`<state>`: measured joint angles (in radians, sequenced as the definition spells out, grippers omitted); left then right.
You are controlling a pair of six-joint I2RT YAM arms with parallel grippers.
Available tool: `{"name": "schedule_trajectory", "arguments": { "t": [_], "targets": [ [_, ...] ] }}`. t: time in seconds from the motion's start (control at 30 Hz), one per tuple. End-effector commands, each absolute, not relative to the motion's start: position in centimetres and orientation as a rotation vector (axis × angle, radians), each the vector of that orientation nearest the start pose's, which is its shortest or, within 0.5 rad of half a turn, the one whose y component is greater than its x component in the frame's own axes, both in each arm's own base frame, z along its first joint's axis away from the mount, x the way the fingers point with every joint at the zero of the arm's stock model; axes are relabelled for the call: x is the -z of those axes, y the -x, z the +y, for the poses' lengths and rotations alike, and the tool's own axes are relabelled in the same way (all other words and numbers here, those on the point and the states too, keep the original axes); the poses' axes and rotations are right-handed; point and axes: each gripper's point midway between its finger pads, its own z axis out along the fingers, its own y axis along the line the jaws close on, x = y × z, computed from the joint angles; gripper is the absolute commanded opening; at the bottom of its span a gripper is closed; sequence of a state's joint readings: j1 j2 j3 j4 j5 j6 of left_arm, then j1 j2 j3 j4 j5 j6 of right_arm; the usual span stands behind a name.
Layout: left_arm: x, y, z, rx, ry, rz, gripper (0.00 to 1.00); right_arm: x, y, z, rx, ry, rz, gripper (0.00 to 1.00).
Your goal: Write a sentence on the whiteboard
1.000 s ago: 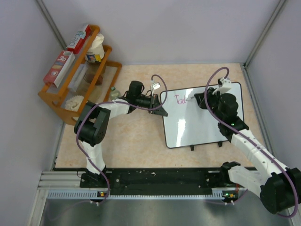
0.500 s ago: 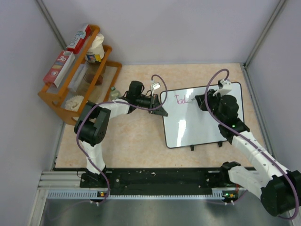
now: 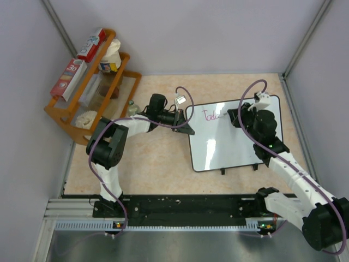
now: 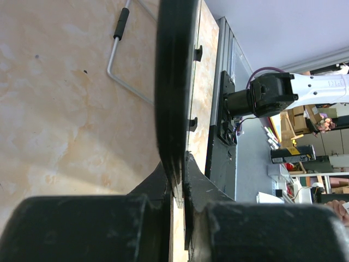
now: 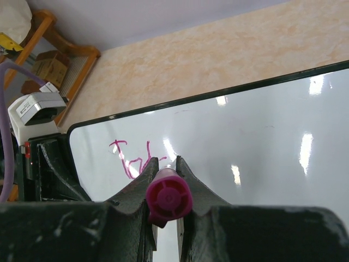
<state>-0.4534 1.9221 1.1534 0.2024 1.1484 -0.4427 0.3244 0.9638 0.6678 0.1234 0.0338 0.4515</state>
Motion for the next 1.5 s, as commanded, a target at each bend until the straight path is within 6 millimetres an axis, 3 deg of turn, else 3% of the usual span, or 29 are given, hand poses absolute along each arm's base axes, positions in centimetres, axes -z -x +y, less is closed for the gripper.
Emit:
{"name": "schedule_trajectory", "arguments": {
  "t": [0.0, 0.33, 1.1, 1.23, 1.47],
  "targets": [
    [-11.7, -28.7, -33.7, 1.724, -0.817, 2.117, 0.0, -26.2, -35.1, 11.9, -0.51, -0.176, 1.699, 0.0],
    [-11.6, -28.7, -33.7, 1.725, -0.816, 2.119, 0.0, -26.8, -35.2, 12.1, -0.526, -0.184, 1.686, 0.0],
    [-11.5, -28.8, -33.7, 1.723, -0.812, 2.123, 0.0, -23.4, -33.4, 11.9, -0.512, -0.148, 1.766, 0.0],
    [-11.5, -28.8, -33.7, 1.724, -0.811, 2.124, 0.0, -23.9, -33.4, 11.6, -0.504, -0.163, 1.751, 0.0],
    [-11.5, -28.8, -33.7, 1.724, -0.814, 2.123, 0.0, -27.6, -33.1, 11.5, -0.54, -0.183, 1.654, 0.0]
  ]
}}
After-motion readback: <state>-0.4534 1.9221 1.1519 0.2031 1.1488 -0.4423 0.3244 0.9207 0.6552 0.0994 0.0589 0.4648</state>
